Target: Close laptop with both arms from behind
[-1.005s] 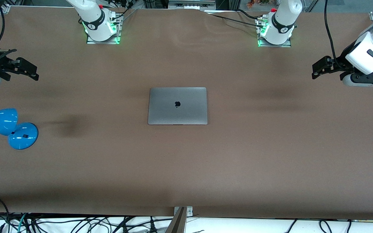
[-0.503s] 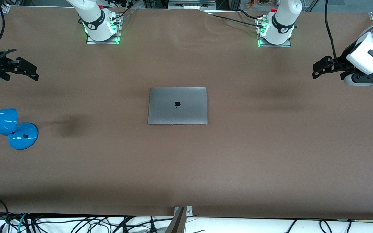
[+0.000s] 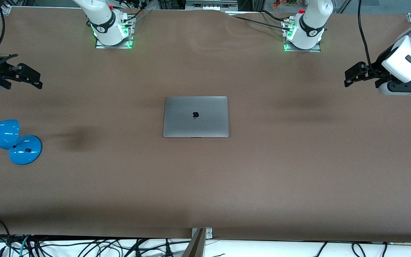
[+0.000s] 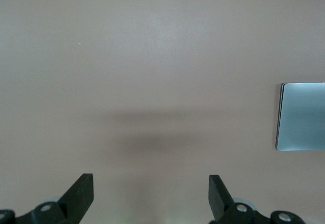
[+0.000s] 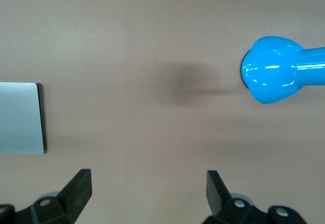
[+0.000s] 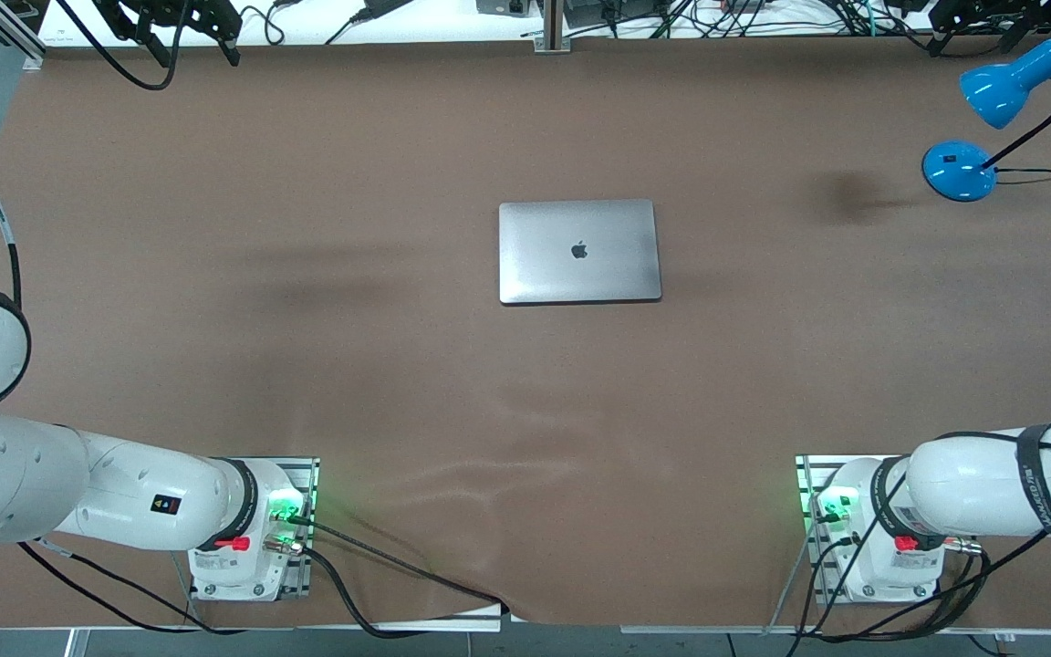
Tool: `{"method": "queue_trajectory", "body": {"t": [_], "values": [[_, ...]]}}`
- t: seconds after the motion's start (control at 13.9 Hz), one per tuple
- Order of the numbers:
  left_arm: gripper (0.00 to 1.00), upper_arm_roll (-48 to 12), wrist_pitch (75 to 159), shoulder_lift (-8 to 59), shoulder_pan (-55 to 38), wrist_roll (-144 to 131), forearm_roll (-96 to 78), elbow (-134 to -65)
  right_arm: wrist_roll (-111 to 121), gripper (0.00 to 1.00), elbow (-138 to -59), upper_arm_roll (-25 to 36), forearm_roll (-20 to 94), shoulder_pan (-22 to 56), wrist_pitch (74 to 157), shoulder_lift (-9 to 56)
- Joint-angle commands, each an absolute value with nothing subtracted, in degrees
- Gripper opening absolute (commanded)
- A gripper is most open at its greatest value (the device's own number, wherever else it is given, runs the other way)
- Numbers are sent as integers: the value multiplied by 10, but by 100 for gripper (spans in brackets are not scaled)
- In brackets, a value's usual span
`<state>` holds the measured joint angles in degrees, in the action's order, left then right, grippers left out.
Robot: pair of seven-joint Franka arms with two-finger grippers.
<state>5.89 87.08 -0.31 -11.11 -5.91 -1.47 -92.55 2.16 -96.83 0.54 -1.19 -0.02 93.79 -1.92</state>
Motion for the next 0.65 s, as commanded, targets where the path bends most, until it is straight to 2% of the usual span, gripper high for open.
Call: {"method": "queue_trajectory", "body": {"t": [0.0, 0.57], "values": [[100, 57, 868, -3, -112, -62, -16, -925, 19, 100, -955, 5, -15, -1, 933, -13], [100, 57, 869, 2, -113, -64, -21, -925, 19, 100, -955, 5, -15, -1, 933, -14]]}}
